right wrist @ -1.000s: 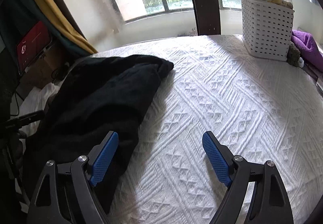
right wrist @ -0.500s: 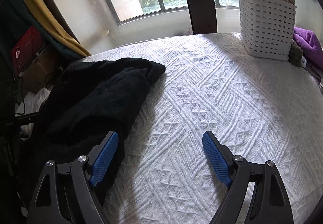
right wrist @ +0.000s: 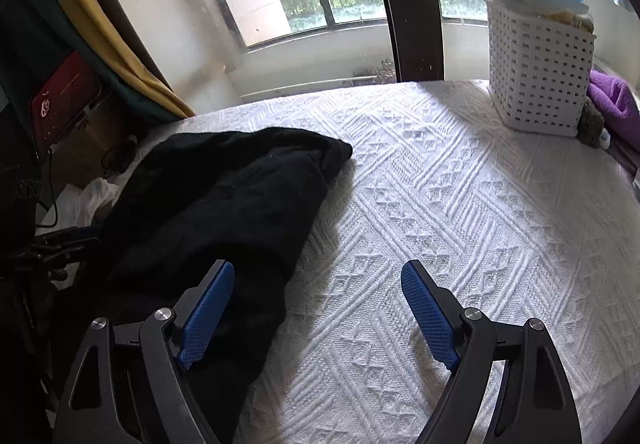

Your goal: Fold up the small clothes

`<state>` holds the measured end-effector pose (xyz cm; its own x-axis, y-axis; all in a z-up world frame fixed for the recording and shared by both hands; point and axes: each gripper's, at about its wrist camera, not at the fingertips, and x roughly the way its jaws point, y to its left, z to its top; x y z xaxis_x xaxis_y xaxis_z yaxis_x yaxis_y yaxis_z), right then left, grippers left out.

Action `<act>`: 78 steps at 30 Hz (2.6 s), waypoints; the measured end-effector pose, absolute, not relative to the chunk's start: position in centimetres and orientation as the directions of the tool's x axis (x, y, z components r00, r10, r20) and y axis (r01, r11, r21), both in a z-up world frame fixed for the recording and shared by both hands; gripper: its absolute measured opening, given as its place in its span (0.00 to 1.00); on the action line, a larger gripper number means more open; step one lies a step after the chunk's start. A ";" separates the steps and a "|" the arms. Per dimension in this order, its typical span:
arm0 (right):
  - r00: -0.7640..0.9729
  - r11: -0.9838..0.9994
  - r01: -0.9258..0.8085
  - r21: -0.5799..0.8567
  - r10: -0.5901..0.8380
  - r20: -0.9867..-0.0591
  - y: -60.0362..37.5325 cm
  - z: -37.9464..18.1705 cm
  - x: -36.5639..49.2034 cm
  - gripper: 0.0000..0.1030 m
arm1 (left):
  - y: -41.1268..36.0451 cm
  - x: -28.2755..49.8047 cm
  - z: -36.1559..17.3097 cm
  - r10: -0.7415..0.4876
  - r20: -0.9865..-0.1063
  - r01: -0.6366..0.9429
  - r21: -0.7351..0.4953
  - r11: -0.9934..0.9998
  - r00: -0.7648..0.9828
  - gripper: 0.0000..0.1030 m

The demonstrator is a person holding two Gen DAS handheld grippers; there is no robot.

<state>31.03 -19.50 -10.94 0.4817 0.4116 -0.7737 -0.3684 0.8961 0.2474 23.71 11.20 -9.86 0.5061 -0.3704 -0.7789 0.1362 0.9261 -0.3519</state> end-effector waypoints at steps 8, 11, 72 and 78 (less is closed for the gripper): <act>0.489 0.898 -0.373 0.235 0.406 -0.772 -19.0 -10.1 30.3 0.84 | 9.1 23.0 -10.2 -0.281 -0.810 0.154 -0.235 0.960 0.514 0.89; 0.488 0.893 -0.384 0.234 0.411 -0.770 -18.6 -9.9 30.1 0.84 | 9.9 24.0 -11.4 -0.236 -0.837 0.116 -0.205 0.972 0.494 0.91; 0.381 0.782 -0.580 0.230 0.510 -0.771 -10.2 -13.3 31.8 0.61 | 4.8 25.5 -11.9 -0.382 -0.747 0.263 -0.281 0.923 0.544 0.43; 0.384 0.778 -0.591 0.212 0.503 -0.775 -9.5 -13.3 31.2 0.42 | 4.7 25.0 -11.4 -0.394 -0.731 0.270 -0.289 0.919 0.557 0.29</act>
<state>31.19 -9.47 -13.30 0.3841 0.5025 -0.7745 -0.5911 0.7783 0.2118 24.97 4.67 -11.39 0.5572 -0.3937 -0.7311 0.2698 0.9185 -0.2890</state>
